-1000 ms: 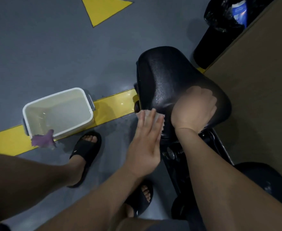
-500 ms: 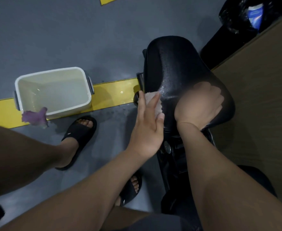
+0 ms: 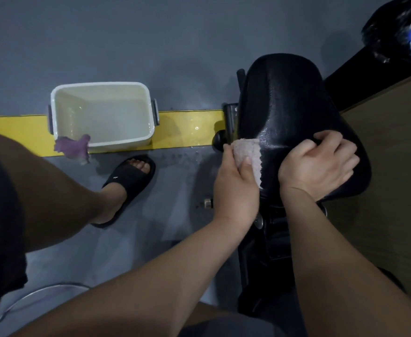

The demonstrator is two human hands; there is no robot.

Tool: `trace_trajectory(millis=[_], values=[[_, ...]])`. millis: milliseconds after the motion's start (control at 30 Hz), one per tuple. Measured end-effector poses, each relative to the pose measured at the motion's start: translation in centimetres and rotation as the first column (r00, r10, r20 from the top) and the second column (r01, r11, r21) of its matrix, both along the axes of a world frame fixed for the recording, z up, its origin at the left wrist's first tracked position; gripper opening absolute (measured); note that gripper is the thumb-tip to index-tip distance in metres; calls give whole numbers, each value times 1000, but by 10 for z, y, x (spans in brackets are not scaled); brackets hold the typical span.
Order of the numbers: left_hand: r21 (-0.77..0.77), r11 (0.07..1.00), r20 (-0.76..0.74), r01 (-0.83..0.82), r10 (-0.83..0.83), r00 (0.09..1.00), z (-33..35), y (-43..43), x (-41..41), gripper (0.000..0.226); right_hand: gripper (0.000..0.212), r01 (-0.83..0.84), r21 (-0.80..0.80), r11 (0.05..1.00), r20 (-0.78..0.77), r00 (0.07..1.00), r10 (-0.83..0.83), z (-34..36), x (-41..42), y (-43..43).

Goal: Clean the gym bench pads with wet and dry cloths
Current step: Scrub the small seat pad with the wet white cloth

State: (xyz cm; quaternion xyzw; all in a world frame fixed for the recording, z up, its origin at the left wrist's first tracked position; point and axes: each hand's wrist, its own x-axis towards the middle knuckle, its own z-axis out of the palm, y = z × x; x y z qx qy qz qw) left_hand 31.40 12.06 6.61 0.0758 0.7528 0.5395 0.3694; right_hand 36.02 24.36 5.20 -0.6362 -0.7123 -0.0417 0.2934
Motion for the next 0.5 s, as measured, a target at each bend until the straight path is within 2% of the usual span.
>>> trace_trajectory(millis=[167,267,333,500], values=[[22,999,86,24,-26,996,-10,40,-38,49,23,7,30,1000,0,1000,-7,-2,0,2],[-57,988,63,145,-142,988,-26,70,-77,44,23,6,30,1000,8,1000,-6,-2,-1,2],[-71,981,4,183,-183,983,-24,67,-74,42,23,4,15,1000,18,1000,-4,-1,-1,1],[3,974,-38,224,-224,974,-12,11,-23,50,22,5,21,1000,35,999,-5,1,-1,0]])
